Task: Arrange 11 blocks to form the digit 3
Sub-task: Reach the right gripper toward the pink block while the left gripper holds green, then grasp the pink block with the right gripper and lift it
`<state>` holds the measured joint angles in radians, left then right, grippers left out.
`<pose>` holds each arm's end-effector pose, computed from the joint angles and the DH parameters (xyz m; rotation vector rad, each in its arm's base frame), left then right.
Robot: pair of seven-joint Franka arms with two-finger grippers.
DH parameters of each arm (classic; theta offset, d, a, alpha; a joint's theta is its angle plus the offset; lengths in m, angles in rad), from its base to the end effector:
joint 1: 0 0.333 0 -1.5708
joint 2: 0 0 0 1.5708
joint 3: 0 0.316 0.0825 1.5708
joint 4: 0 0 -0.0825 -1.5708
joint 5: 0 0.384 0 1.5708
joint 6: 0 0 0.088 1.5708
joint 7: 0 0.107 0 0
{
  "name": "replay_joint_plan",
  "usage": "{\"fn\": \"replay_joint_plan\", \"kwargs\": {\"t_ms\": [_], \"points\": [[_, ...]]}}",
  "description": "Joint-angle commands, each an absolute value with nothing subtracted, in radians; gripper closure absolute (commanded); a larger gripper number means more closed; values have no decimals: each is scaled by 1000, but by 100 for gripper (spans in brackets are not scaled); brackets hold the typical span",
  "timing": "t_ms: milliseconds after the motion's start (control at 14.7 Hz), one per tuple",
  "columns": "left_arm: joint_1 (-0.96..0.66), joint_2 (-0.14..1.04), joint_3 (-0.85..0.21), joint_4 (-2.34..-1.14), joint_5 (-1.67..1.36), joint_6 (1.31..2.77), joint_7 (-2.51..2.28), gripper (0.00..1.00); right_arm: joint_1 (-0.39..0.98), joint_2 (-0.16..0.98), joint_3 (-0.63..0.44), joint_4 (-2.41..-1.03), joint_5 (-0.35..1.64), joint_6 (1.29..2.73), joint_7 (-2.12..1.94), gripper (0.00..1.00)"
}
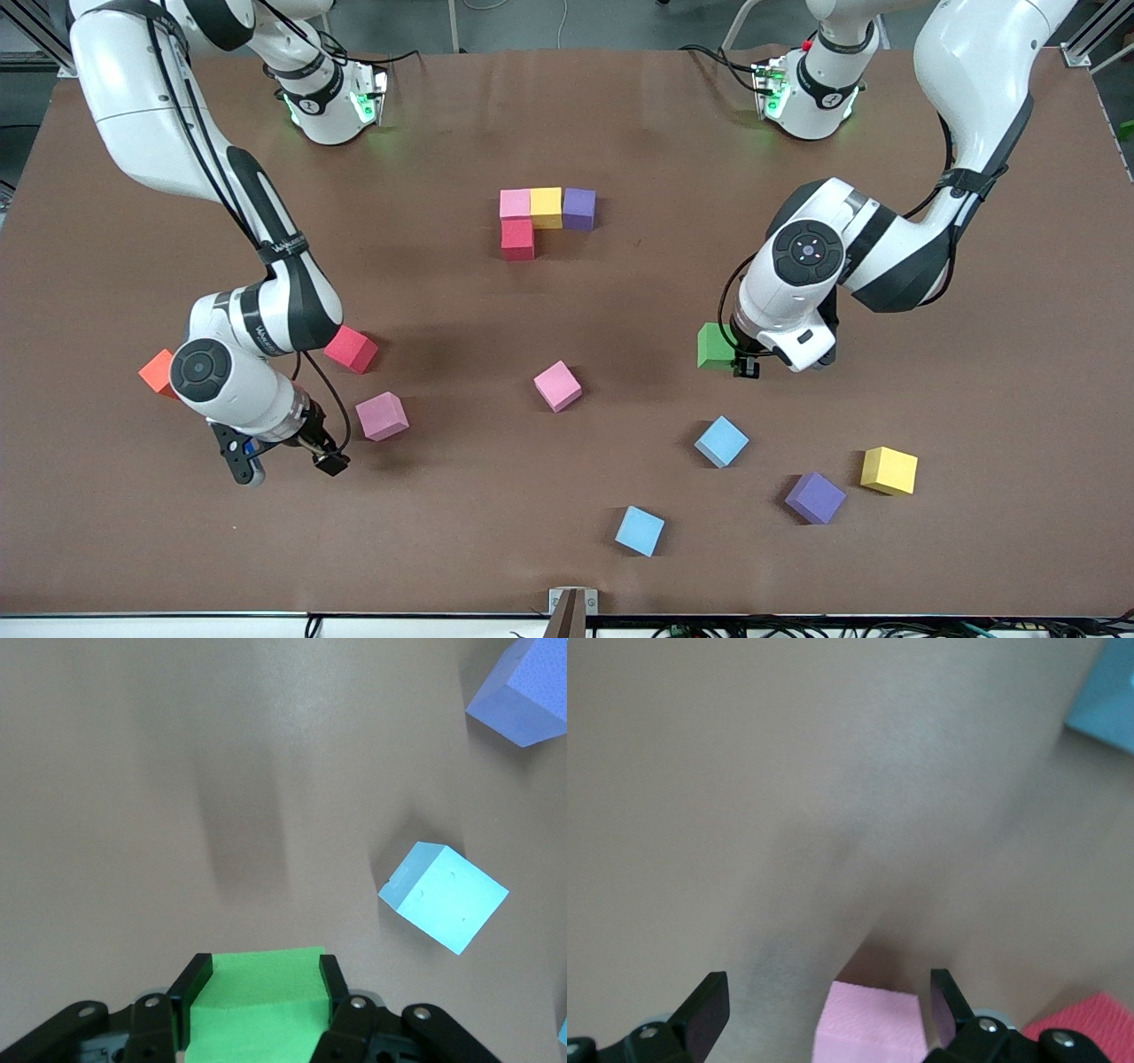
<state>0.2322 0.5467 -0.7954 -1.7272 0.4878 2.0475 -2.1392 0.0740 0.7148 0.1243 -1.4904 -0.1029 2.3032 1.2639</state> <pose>0.5902 -0.2771 0.3385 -2.3650 -1.9999 -0.0549 0.7152 0.1251 0.2615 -2.6678 1.5189 -0.1195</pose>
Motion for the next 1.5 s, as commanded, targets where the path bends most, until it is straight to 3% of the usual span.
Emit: {"fn": "replay_joint_plan", "kwargs": {"t_ms": [0,544,1429], "points": [[221,552,-793,-1710,509,2029,-2155,98,84,716,130,-1482,-121,2296,1385,0],[222,554,-793,-1712,509,2029,-2155,98,143,716,130,-1548,-120,2289,1581,0],[221,561,-793,-1710,509,2029,-2155,98,138,749,130,-1551,-121,2293,1565,0]]}}
